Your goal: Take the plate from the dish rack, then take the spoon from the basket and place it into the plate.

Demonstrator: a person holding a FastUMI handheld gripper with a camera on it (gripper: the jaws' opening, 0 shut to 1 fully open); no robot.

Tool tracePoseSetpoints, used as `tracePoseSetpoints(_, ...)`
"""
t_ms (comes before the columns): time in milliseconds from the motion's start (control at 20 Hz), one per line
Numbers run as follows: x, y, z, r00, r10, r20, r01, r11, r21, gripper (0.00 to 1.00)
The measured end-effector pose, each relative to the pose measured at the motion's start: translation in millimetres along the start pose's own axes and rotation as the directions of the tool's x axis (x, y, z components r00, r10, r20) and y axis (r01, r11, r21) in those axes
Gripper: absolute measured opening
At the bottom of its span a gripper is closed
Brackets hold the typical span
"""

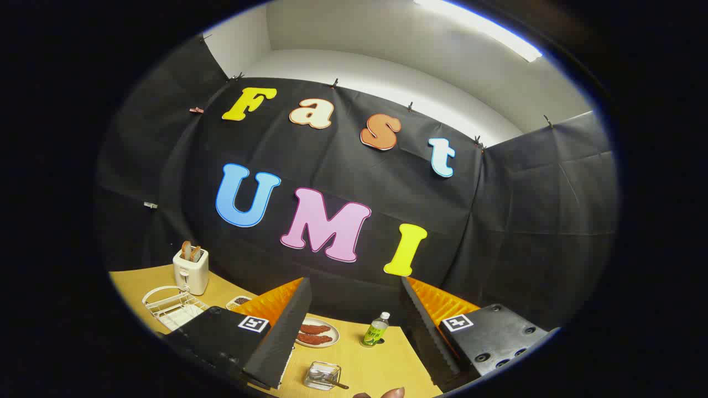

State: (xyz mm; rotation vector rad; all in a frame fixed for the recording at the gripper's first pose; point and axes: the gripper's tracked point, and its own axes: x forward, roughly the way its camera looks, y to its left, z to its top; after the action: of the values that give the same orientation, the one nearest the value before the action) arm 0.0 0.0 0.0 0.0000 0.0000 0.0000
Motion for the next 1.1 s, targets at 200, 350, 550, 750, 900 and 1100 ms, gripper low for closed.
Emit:
tracePoseSetpoints(200,-2,8,1,1.000,0.008,-0.005,-0.008,1.000,-0.001,0.97)
tracePoseSetpoints(350,-5,11,0,1.000,0.011,-0.004,-0.011,1.000,-0.003,0.97)
tracePoseSetpoints(550,-5,14,-3,1.000,0.012,-0.014,-0.012,1.000,0.010,0.97)
tracePoseSetpoints(750,-1,14,-6,1.000,0.010,-0.019,-0.010,1.000,0.014,0.97)
tracePoseSetpoints(900,1,18,-12,0.999,0.018,-0.036,-0.017,1.000,0.016,0.97)
tracePoseSetpoints(1100,14,35,-32,0.988,0.060,-0.140,-0.053,0.997,0.057,0.97)
